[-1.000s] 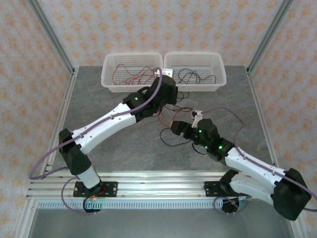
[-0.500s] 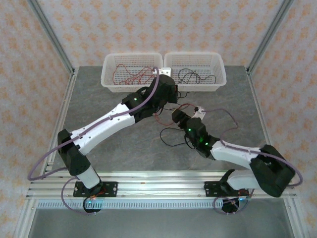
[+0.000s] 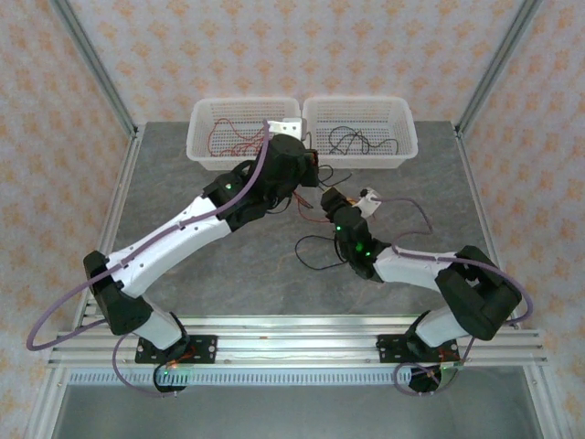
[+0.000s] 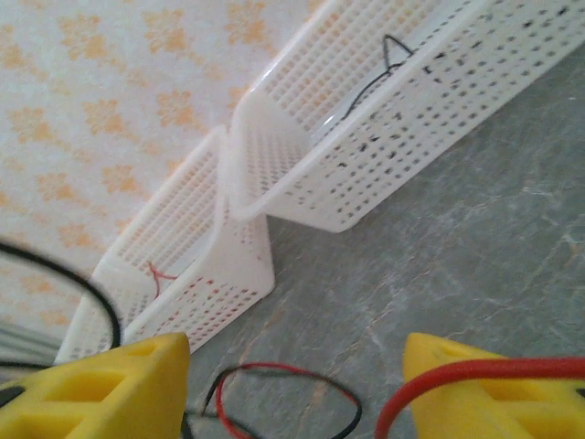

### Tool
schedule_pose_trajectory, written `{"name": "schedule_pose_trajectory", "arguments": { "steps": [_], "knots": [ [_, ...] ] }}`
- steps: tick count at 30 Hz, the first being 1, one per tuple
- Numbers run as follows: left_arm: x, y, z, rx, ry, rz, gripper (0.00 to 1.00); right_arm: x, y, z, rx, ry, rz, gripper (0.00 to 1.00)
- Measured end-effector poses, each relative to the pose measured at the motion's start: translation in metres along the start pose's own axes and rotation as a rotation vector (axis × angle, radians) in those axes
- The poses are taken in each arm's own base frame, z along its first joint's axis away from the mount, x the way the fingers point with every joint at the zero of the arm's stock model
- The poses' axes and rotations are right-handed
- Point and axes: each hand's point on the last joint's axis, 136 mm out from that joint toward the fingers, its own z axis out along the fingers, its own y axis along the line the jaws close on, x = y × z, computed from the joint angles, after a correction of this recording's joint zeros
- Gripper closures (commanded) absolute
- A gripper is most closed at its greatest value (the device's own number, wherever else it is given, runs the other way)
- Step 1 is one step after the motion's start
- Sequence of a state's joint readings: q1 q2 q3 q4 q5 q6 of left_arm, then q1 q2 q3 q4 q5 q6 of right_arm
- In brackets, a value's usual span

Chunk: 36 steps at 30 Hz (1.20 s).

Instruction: Untangle the cables

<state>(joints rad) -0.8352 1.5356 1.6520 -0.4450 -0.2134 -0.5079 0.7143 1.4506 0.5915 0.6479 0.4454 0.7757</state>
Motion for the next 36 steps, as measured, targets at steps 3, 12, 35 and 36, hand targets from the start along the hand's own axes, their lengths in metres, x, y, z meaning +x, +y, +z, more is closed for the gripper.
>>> {"name": "schedule_pose_trajectory", "arguments": {
  "steps": [3,12,35,36],
  "knots": [
    [-0.004,-0.001,-0.005,0.007,-0.010,-0.005,1.00,-0.005,-0.022,0.004,0.048,-0.010,0.015,0.44],
    [-0.018,-0.002,-0.022,0.033,-0.044,-0.019,1.00,0.008,-0.090,-0.017,0.166,0.077,-0.042,0.72],
    [-0.118,0.035,-0.049,-0.186,-0.301,0.050,1.00,-0.003,-0.194,-0.060,0.485,0.094,-0.157,1.00],
    [-0.125,0.039,-0.052,-0.209,-0.320,0.053,1.00,-0.002,-0.197,-0.060,0.503,0.098,-0.167,1.00]
  ]
}}
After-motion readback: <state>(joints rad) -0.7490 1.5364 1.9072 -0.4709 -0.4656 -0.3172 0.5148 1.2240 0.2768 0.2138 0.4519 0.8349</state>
